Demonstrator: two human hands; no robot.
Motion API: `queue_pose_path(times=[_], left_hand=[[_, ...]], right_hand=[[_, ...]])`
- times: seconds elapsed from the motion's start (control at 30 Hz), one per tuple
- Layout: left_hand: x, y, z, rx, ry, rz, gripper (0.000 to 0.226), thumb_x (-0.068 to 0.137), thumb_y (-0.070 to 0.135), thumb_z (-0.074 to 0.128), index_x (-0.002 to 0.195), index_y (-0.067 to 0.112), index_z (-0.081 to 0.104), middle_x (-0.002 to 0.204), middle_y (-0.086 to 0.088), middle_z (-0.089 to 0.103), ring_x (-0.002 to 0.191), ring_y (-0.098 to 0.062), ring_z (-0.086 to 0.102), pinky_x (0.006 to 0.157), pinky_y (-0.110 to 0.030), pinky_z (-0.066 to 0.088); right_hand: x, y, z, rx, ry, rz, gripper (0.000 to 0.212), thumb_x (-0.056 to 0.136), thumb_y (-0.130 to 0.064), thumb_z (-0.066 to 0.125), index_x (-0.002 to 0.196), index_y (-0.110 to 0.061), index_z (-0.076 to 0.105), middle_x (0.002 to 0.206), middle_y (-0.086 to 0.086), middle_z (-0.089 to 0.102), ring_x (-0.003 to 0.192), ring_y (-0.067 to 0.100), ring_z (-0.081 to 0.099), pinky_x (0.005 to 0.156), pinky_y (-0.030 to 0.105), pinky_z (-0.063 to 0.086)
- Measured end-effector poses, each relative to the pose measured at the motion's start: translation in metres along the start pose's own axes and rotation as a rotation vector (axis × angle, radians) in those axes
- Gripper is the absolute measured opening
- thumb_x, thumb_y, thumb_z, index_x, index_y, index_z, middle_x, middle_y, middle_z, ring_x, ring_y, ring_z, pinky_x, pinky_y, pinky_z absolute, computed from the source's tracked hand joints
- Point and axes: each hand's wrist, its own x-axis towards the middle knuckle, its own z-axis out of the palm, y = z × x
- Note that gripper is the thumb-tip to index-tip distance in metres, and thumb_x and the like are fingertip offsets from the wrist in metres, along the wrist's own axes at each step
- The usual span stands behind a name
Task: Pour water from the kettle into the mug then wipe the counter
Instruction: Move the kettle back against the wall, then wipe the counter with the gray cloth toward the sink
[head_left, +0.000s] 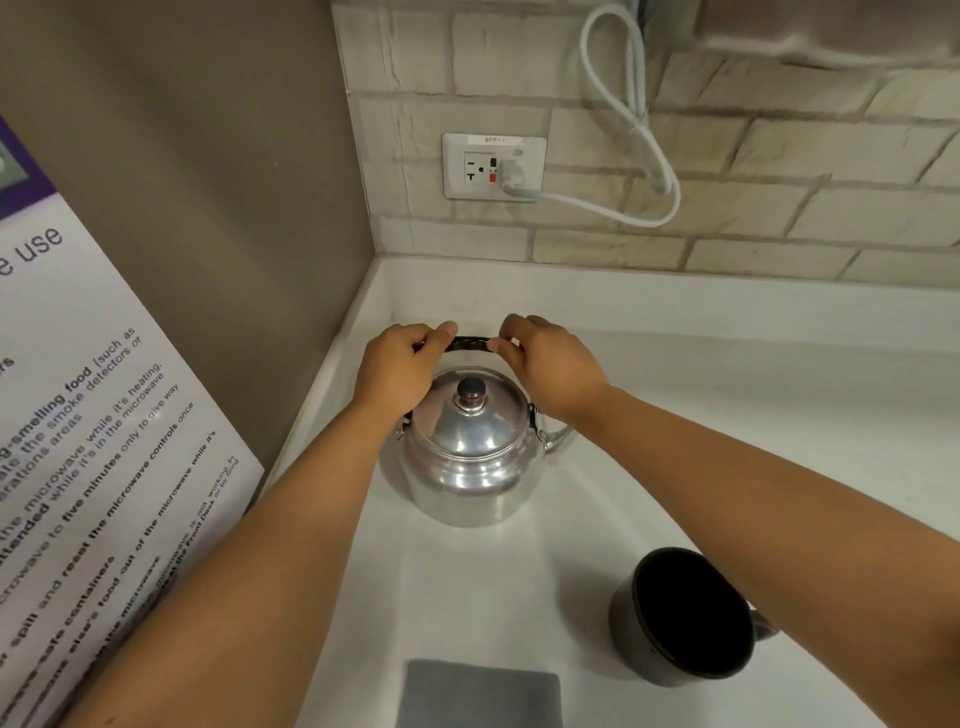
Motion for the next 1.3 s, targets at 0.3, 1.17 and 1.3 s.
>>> queue_pose_path(times=[0.3,1.17,1.3], left_hand=[[0.01,0.003,-0.003,-0.005,-0.203,-0.287,0.058,0.086,0.055,0.059,0.051,0.015,0.038,0.053,-0.003,0.041,0.053,-0.019,0.042,0.055,-0.028,0.034],[-0.308,0.009,0.022,0.619,-0.43,0.156,0.065,0.097,0.053,0.009,0.152,0.021,-0.006,0.16,0.002,-0.011,0.146,-0.014,-0.014,0.114,-0.032,-0.016],[-0.252,0.019,0.056,0.69,-0.468,0.121,0.062,0.101,0.048,0.014,0.153,0.017,0.0,0.162,-0.005,-0.004,0.147,-0.02,-0.007,0.116,-0.039,-0.008]], right_hand=[[0.004,0.006,0.001,0.137,-0.106,0.154,0.028,0.093,-0.038,0.051,0.094,-0.017,0.069,0.081,0.004,0.065,0.078,0.025,0.061,0.065,0.032,0.045],[-0.399,0.048,-0.044,-0.09,-0.056,0.536,0.057,0.099,-0.041,0.023,0.151,-0.018,0.017,0.16,0.004,0.017,0.148,0.024,0.009,0.12,0.044,0.006],[-0.407,0.053,-0.038,-0.136,-0.173,0.476,0.06,0.099,-0.045,0.016,0.151,-0.021,0.001,0.162,-0.001,-0.004,0.147,0.02,-0.014,0.119,0.041,-0.008]])
